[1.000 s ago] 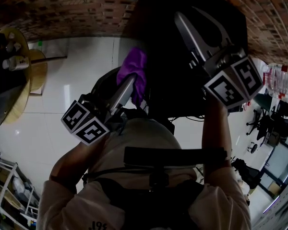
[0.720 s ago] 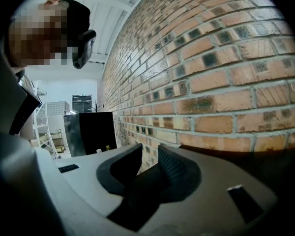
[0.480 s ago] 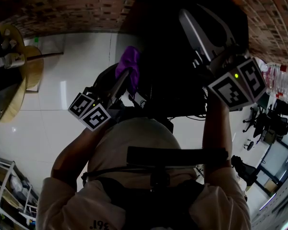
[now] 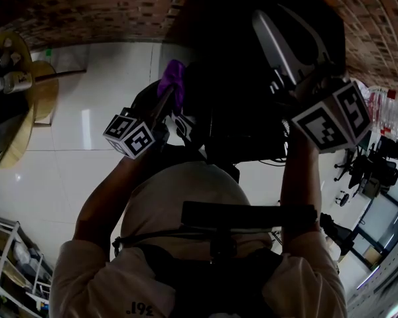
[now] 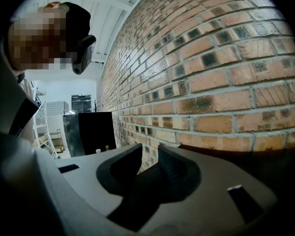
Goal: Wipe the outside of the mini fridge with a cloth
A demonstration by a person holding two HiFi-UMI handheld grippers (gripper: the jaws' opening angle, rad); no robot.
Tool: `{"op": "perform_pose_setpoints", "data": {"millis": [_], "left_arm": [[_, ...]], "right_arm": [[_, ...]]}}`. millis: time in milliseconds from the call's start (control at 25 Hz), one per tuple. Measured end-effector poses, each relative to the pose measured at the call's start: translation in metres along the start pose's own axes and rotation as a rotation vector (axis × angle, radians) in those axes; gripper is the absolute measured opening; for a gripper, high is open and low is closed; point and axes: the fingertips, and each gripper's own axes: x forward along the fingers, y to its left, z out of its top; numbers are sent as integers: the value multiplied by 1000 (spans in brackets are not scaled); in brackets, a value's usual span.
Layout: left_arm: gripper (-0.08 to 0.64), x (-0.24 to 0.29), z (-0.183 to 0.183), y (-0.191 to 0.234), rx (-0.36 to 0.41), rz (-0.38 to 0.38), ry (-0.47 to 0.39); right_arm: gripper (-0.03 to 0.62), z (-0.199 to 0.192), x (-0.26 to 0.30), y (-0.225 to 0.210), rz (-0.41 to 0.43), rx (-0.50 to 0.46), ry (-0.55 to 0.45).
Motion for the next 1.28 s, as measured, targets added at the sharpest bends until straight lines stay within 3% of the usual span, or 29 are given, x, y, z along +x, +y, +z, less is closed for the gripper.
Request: {"op": "perform_pose_setpoints", "data": {"millis": [800,1280], "left_arm": [[104,-3,-61,67,7,130,30],[104,2,-111,124,27,239,217]], "right_arm": [[93,1,4,2,12,7,1],[94,1,5,2,6,16,8]]}}
